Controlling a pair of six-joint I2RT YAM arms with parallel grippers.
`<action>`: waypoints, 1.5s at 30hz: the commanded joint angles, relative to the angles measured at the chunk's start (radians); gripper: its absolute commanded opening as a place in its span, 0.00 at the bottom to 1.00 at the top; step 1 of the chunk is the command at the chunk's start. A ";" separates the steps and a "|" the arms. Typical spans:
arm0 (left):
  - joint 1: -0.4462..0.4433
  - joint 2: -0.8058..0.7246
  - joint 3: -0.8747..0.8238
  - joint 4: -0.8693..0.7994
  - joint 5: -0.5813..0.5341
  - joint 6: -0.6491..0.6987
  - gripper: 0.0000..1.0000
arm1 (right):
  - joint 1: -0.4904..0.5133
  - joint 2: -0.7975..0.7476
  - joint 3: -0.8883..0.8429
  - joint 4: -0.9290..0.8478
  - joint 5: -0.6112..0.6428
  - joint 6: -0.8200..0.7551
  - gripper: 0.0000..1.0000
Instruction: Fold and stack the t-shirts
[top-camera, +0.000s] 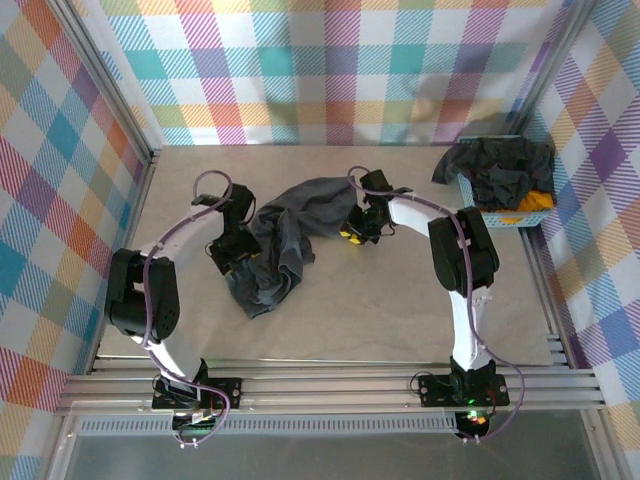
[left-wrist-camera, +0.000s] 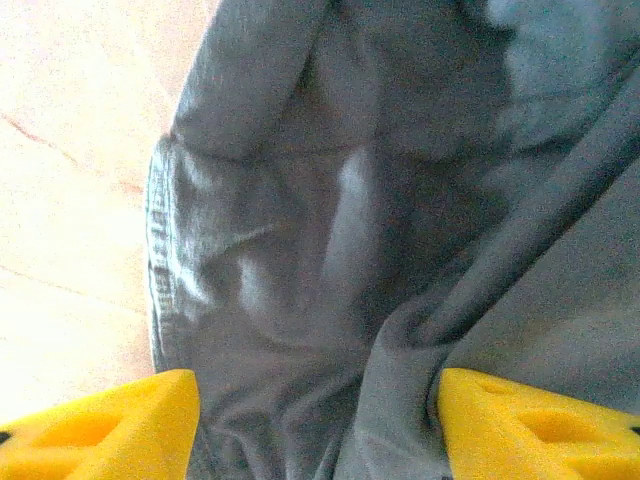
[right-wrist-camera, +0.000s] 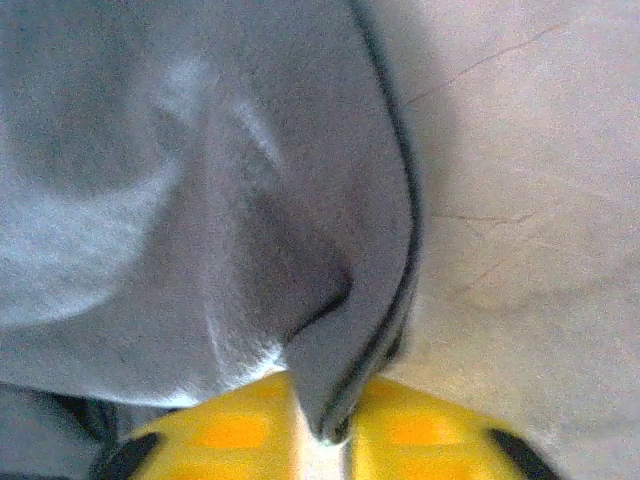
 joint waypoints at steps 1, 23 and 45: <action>-0.004 -0.047 -0.018 0.011 0.052 -0.033 0.58 | -0.014 -0.014 0.018 -0.036 0.061 0.004 0.03; -0.293 0.285 0.312 0.034 0.060 0.097 0.62 | -0.154 -0.364 -0.203 -0.176 0.243 -0.158 0.00; -0.398 0.104 0.481 0.055 0.142 0.274 0.00 | -0.309 -0.389 -0.077 -0.224 0.279 -0.206 0.00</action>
